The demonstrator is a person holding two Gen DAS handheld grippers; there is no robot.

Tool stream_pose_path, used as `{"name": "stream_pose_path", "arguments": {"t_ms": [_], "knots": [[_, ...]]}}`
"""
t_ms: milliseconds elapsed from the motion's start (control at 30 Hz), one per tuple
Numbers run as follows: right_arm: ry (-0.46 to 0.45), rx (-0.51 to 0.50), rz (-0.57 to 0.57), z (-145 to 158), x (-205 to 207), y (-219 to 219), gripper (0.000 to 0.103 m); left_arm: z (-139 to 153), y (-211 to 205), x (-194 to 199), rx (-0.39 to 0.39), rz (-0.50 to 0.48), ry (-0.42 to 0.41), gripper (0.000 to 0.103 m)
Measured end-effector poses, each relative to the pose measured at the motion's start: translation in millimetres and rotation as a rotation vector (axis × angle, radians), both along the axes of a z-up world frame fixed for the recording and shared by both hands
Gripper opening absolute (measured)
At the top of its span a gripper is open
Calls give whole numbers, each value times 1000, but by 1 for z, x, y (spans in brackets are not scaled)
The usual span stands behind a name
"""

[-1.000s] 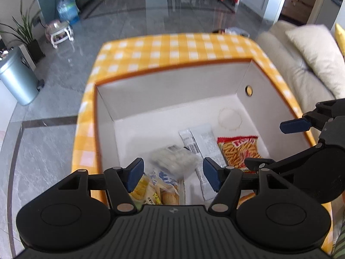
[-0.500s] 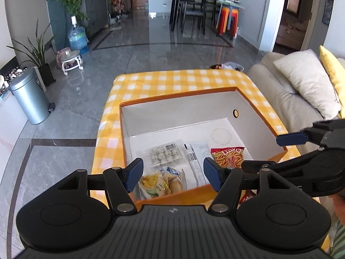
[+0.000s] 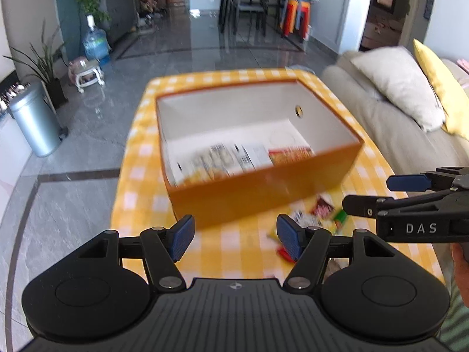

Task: Organize snacks
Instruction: 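Move both tools back toward the remaining snacks on the table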

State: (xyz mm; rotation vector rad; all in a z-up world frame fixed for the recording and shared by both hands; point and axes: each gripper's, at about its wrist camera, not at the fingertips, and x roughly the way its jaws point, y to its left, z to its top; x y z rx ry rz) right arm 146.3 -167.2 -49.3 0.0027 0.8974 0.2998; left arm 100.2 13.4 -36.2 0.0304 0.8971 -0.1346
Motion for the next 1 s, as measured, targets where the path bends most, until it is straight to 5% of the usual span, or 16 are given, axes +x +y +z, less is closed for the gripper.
{"name": "stream_pose_path", "arguments": {"t_ms": [533, 1000], "knots": [[90, -41, -78, -58, -53, -22, 77, -64, -21, -34, 27, -224, 232, 76], [264, 31, -29, -94, -56, -10, 75, -100, -33, -35, 222, -432, 306, 83]]}}
